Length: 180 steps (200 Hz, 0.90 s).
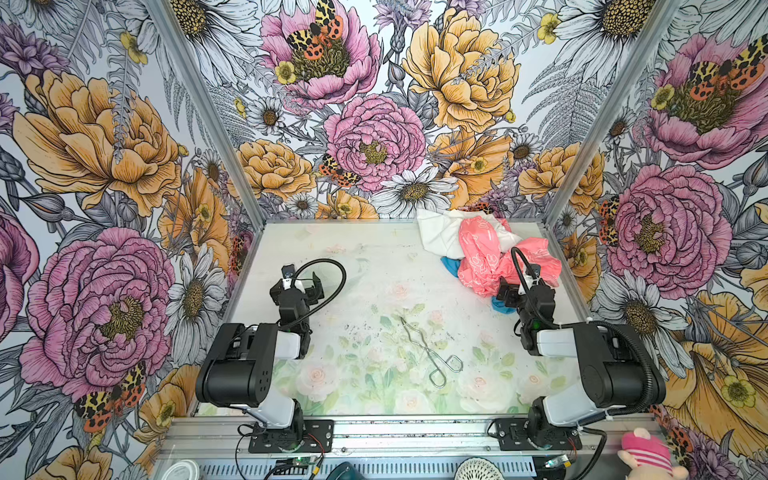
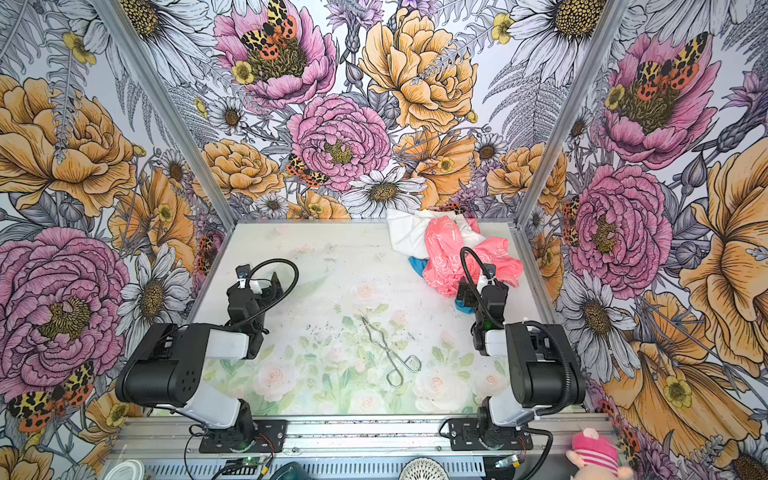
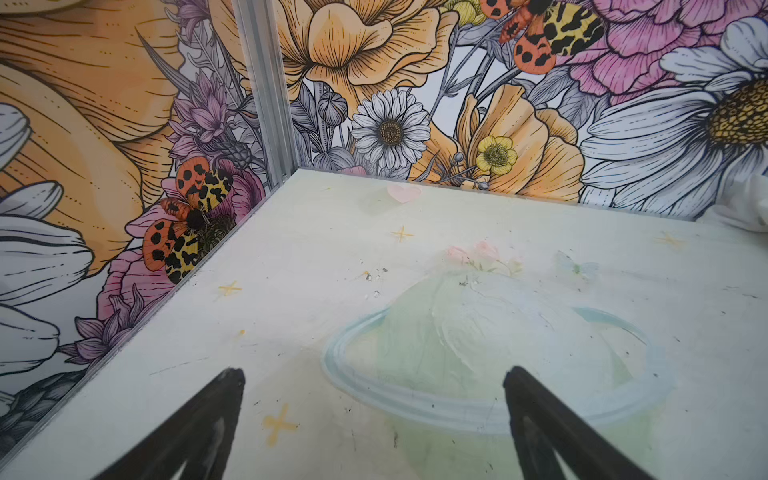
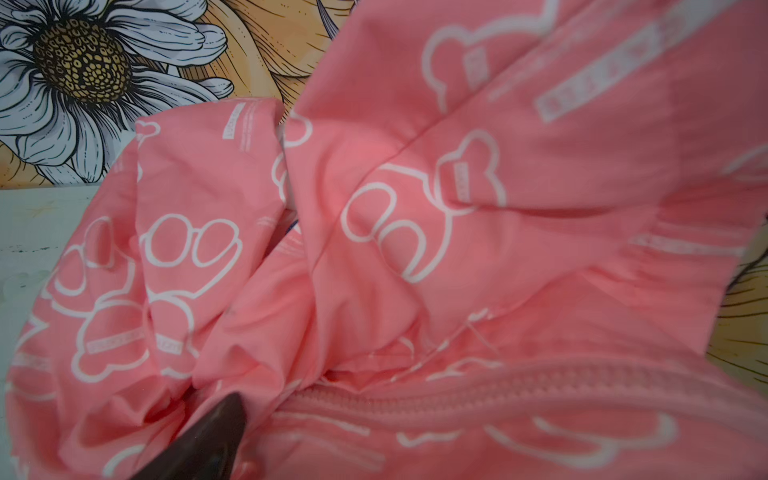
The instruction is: Pick out a specific cloth from the pile
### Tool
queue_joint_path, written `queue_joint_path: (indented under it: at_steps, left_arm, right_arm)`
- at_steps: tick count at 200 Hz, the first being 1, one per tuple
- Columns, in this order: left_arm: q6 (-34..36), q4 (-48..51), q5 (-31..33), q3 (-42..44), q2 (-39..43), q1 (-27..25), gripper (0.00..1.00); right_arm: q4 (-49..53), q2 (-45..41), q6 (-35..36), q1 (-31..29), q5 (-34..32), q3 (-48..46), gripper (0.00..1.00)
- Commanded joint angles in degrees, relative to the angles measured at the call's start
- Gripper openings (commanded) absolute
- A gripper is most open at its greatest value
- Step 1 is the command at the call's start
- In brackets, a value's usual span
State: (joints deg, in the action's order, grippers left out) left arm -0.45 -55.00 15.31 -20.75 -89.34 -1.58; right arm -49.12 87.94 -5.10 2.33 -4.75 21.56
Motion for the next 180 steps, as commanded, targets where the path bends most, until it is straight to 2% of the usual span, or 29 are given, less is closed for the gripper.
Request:
queue_joint_path:
  at_steps: [1,180]
  left_arm:
    - [0.51,-0.26,-1.44,-0.34,0.31,0.28,0.99]
    - [0.43,-0.02,-2.28,-0.47,0.37,0.54,0.99]
  right_arm:
    - [-2.12,0.12,-0.79,-0.07,0.02,0.17,0.99]
    - [-2.06,0.06,-0.79,-0.14,-0.12,0.25,0.99]
